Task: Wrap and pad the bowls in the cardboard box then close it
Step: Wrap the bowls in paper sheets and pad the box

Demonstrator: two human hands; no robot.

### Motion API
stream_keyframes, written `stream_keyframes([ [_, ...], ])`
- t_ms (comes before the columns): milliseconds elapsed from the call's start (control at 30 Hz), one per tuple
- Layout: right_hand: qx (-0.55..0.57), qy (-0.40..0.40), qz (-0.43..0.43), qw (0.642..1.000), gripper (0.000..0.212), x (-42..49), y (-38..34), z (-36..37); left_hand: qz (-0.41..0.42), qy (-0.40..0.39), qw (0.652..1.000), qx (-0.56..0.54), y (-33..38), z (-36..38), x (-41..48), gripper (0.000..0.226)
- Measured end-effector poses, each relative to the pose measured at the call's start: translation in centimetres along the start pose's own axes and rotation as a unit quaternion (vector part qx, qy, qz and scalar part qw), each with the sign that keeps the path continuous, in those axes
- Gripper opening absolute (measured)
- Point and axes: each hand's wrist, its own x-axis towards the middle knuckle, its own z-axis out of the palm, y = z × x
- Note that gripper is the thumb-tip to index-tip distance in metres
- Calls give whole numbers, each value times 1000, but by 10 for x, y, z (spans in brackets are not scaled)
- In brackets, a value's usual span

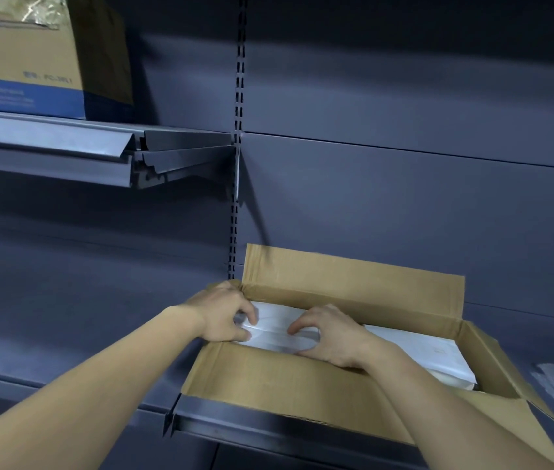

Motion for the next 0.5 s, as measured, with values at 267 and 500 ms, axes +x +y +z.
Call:
stream_keyframes([
  [267,10,-16,-4,1000,44,-3,-4,-4,-2,-43,999,17,-5,-5,0,49],
  [500,64,51,22,996,45,-16,3,-9,-16,-10,998,-53,7,-9,-1,44],
])
